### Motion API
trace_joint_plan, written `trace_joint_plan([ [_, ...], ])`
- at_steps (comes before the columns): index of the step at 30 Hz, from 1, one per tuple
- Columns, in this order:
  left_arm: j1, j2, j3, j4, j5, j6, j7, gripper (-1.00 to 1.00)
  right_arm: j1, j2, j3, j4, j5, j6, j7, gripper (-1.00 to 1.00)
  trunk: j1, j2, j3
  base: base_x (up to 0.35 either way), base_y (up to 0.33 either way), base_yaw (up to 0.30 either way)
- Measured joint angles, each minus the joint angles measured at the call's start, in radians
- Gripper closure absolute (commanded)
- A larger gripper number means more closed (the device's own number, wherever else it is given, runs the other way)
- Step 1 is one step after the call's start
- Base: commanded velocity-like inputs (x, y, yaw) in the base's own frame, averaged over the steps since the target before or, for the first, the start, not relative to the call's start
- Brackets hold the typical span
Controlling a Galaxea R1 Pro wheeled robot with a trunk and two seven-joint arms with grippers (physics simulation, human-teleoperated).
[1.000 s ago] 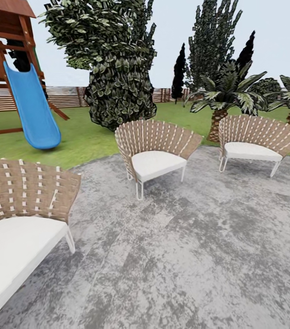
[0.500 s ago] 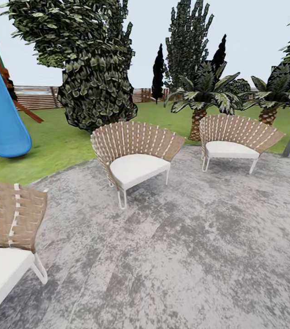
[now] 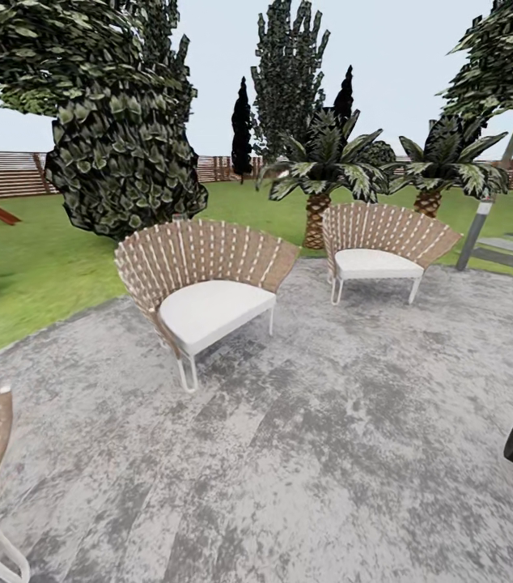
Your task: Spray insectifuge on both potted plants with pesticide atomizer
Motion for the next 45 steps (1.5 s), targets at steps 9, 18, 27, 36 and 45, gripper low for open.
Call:
trace_joint_plan([
  [9, 0.000, 0.000, 0.000, 0.000, 0.000, 0.000, 0.000, -1.00, 0.000, 0.000, 0.000, 0.001, 0.001, 0.000, 0.000, -1.00, 0.000, 0.000, 0.000, 0.316, 0.156, -0.264],
  [18, 0.000, 0.000, 0.000, 0.000, 0.000, 0.000, 0.000, -1.00, 0.000, 0.001, 0.000, 0.001, 0.001, 0.000, 0.000, -1.00, 0.000, 0.000, 0.000, 0.334, 0.023, -0.264],
  [27, 0.000, 0.000, 0.000, 0.000, 0.000, -0.001, 0.000, -1.00, 0.000, 0.001, 0.000, 0.001, 0.001, 0.000, 0.000, -1.00, 0.000, 0.000, 0.000, 0.335, 0.000, -0.264],
  [36, 0.000, 0.000, 0.000, 0.000, 0.000, -0.001, 0.000, -1.00, 0.000, 0.001, 0.000, 0.001, 0.001, 0.000, 0.000, -1.00, 0.000, 0.000, 0.000, 0.336, 0.000, -0.264],
  [45, 0.000, 0.000, 0.000, 0.000, 0.000, -0.001, 0.000, -1.00, 0.000, 0.001, 0.000, 0.001, 0.001, 0.000, 0.000, -1.00, 0.000, 0.000, 0.000, 0.335, 0.000, -0.264],
])
